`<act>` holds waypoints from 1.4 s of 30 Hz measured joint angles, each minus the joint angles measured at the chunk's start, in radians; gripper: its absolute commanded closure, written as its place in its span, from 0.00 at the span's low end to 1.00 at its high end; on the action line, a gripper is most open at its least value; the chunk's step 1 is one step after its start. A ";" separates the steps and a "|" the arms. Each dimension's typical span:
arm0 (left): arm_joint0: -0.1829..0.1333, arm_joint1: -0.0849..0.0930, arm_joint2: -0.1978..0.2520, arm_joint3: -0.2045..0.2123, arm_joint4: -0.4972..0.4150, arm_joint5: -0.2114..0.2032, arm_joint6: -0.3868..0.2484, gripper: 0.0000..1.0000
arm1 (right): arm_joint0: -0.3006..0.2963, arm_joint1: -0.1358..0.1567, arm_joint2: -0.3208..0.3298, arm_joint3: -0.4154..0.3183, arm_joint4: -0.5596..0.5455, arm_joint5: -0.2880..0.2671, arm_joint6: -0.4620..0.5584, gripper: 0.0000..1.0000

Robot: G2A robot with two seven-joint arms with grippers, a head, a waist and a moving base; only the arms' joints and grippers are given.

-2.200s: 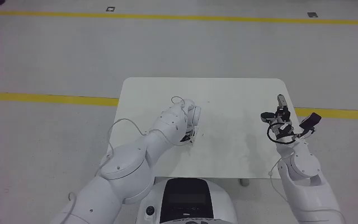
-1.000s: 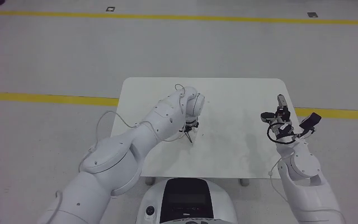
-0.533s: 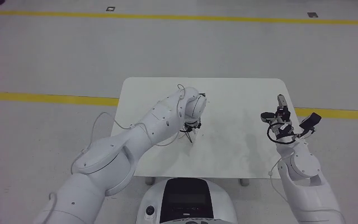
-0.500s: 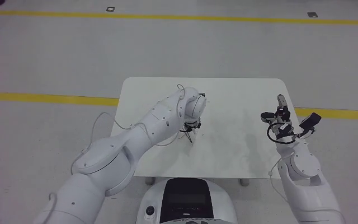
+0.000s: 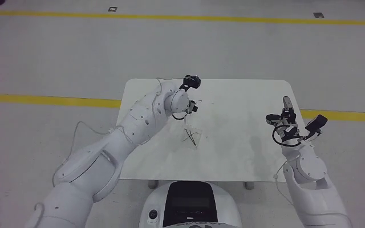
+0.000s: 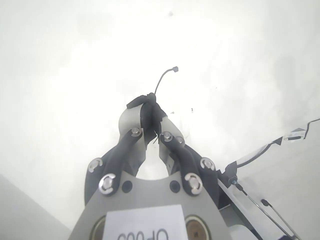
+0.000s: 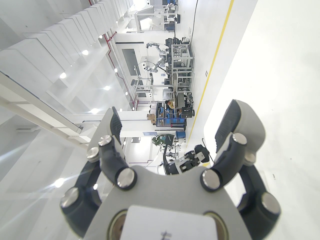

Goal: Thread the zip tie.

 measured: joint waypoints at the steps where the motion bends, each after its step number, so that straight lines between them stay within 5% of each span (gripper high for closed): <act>1: 0.022 0.021 -0.030 -0.032 0.004 -0.033 0.011 1.00 | 0.000 0.000 0.000 0.000 0.000 0.000 0.000 0.00; 6: 0.169 0.127 -0.205 -0.207 0.038 -0.171 0.029 1.00 | 0.000 0.000 0.000 0.000 0.000 0.000 0.000 0.00; 9: 0.246 0.167 -0.287 -0.287 0.040 -0.227 0.038 1.00 | 0.000 0.000 0.000 0.000 0.000 0.000 0.000 0.00; 13: 0.311 0.199 -0.367 -0.316 0.021 -0.320 0.060 1.00 | 0.000 0.000 0.000 0.000 0.000 0.000 0.000 0.00; 35: 0.314 0.202 -0.372 -0.314 0.025 -0.329 0.061 1.00 | 0.000 0.000 0.000 0.000 0.000 0.000 0.000 0.00; 42: 0.296 0.237 -0.405 -0.314 0.114 -0.401 0.080 1.00 | 0.000 0.000 0.000 0.000 0.000 0.000 0.000 0.00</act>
